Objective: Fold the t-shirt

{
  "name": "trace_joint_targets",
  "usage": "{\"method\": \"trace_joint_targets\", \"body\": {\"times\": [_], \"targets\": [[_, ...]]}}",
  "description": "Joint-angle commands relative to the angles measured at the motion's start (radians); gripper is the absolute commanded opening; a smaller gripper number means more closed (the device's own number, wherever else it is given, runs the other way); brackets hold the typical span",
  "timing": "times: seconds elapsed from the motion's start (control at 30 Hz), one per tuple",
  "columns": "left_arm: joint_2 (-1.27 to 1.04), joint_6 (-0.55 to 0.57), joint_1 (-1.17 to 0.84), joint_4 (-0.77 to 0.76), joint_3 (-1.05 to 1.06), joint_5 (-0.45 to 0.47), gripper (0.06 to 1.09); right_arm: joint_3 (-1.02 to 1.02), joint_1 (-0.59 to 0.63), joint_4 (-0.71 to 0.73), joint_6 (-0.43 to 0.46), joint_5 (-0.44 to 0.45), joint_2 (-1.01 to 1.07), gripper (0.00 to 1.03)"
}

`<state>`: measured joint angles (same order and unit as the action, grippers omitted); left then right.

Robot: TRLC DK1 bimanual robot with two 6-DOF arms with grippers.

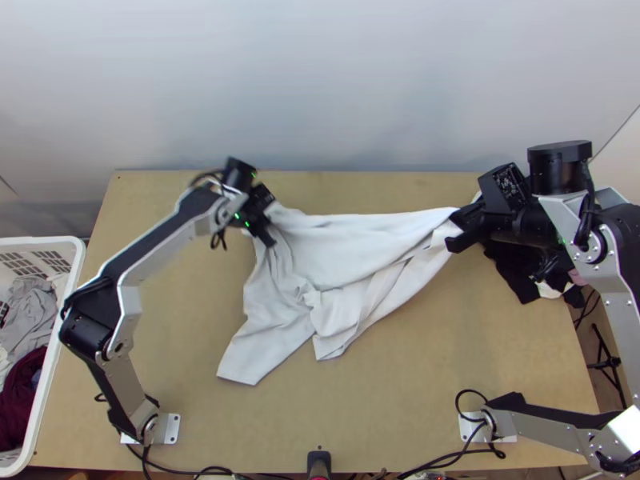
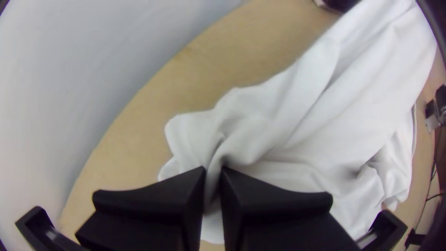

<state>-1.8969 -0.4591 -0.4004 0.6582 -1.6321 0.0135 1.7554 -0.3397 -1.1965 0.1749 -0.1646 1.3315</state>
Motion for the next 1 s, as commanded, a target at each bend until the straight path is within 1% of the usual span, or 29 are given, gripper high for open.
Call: {"method": "trace_joint_targets", "body": {"times": [0.0,0.13,0.3,0.37,0.5,0.67,0.73,0.83,0.87,0.97], "targets": [[0.028,0.013,0.101,0.067,-0.173,-0.001,0.16,0.029,-0.019,0.0,0.0,-0.001,0.003,0.03],[0.09,0.031,0.155,0.112,-0.236,0.017,0.16,0.049,-0.027,0.0,0.0,-0.003,0.003,0.03],[0.22,0.053,0.172,0.13,-0.198,0.026,0.16,0.064,-0.032,0.0,-0.011,-0.01,-0.003,0.03],[0.274,0.054,0.16,0.133,-0.172,0.034,0.16,0.042,-0.058,-0.002,-0.032,-0.032,-0.011,0.03],[0.358,0.056,0.144,0.17,-0.178,0.034,0.16,-0.022,-0.108,-0.003,-0.034,-0.035,-0.046,0.03],[0.446,0.057,0.118,0.245,-0.193,0.034,0.16,-0.119,-0.09,0.015,-0.049,-0.033,-0.037,0.03],[0.476,0.054,0.071,0.282,-0.179,0.034,0.16,-0.181,-0.088,0.035,-0.037,-0.032,-0.022,0.03],[0.521,0.054,-0.038,0.33,-0.133,0.032,0.16,-0.29,-0.087,0.063,0.005,-0.03,0.011,0.03],[0.535,0.054,-0.084,0.336,-0.109,0.026,0.16,-0.326,-0.081,0.078,0.011,-0.027,0.023,0.06],[0.55,0.054,-0.212,0.347,-0.06,0.003,0.16,-0.432,-0.038,0.209,0.003,0.028,0.041,0.07]]}}
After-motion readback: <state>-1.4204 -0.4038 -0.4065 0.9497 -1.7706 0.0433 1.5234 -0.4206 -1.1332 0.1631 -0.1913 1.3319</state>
